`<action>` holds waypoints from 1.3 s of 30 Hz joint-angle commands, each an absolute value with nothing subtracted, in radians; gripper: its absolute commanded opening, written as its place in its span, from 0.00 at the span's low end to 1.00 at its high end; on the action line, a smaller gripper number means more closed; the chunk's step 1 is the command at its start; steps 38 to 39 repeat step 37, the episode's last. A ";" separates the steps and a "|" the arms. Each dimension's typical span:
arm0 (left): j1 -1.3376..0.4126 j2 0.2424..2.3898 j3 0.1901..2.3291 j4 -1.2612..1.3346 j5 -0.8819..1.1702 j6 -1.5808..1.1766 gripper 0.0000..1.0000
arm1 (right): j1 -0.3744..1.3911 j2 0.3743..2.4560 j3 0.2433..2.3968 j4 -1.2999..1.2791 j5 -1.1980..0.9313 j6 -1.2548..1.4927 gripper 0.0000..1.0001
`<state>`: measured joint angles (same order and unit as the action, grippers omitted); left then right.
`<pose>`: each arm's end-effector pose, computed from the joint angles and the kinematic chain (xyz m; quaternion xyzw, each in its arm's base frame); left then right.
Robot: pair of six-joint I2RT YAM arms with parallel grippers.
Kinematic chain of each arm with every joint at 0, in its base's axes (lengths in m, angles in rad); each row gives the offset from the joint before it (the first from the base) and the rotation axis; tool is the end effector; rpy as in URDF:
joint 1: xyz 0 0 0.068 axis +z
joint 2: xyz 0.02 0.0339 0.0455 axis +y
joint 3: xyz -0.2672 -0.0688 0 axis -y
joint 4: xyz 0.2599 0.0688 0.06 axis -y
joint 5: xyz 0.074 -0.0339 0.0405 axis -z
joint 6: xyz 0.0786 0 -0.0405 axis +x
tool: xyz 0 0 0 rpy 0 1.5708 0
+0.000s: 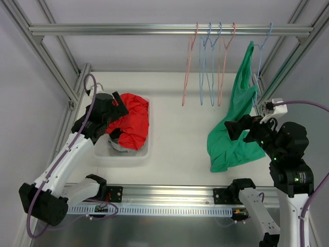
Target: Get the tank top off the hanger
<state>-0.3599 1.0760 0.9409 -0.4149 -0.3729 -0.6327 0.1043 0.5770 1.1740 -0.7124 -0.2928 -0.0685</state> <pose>0.2761 -0.0733 0.2962 -0.2063 0.8372 -0.0864 0.4992 0.1225 0.0356 0.4378 -0.1604 0.7276 0.1207 0.6560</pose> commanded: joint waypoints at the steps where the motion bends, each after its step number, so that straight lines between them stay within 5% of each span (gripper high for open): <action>1: -0.364 0.982 1.058 -0.567 -0.348 -0.577 0.99 | 0.100 0.609 1.198 -0.775 -0.197 -0.110 0.99; 9: -0.364 0.792 1.233 -0.775 -0.253 -0.358 0.99 | 0.100 0.546 1.163 -0.912 -0.103 -0.141 0.99; 23: -0.362 0.335 0.859 -0.763 -0.400 -0.299 0.99 | 0.224 0.336 1.040 -0.960 0.210 -0.238 0.99; 39: -0.360 0.387 0.839 -0.724 -0.354 -0.290 0.99 | 0.224 0.397 1.000 -0.891 0.197 -0.164 0.99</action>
